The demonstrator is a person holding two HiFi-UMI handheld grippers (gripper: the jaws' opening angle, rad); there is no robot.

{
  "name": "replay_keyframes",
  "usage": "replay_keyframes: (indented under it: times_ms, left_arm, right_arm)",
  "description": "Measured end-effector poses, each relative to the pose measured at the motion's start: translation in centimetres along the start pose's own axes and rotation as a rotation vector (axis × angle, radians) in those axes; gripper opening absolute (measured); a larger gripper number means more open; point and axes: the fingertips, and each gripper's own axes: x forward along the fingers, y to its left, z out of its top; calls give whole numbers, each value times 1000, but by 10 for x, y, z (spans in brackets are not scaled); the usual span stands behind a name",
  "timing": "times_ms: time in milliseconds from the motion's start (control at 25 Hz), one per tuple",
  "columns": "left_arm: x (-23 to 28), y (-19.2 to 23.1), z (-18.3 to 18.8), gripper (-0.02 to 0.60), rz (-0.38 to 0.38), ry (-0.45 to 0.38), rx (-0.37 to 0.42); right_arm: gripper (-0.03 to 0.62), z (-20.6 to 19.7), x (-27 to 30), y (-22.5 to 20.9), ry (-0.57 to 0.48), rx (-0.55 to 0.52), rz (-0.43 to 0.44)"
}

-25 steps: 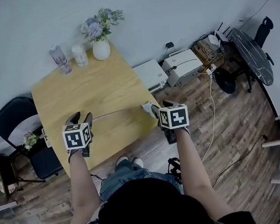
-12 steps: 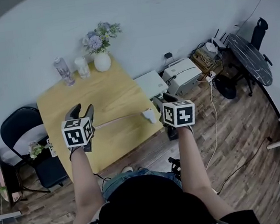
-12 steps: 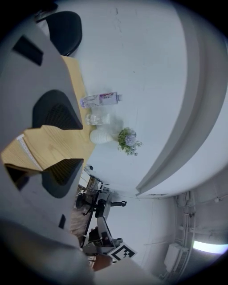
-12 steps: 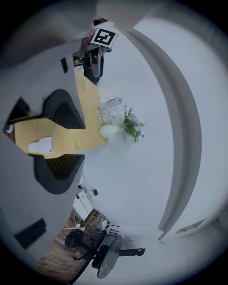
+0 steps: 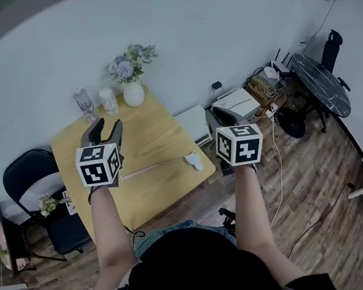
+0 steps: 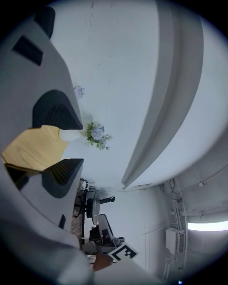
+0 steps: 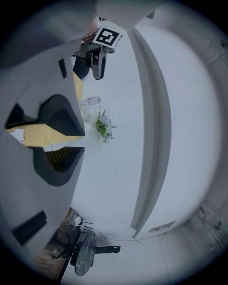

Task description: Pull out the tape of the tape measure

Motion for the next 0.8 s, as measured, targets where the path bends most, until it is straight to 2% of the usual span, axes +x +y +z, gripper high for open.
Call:
replay_keyframes:
  times_ms: [280, 600, 680, 800]
  left_arm:
    - [-10, -4, 62, 193, -16, -160, 6]
    - [-27, -23, 108, 184, -43, -288, 93]
    - [-31, -24, 116, 137, -32, -326, 111]
    - [-34, -23, 126, 29, -4, -363, 132]
  right_arm:
    - [32, 48, -19, -1, -137, -60, -56]
    - [14, 91, -52, 1, -340, -89, -72]
    - [14, 97, -58, 1, -363, -99, -73]
    - [14, 105, -65, 3, -398, -116, -67]
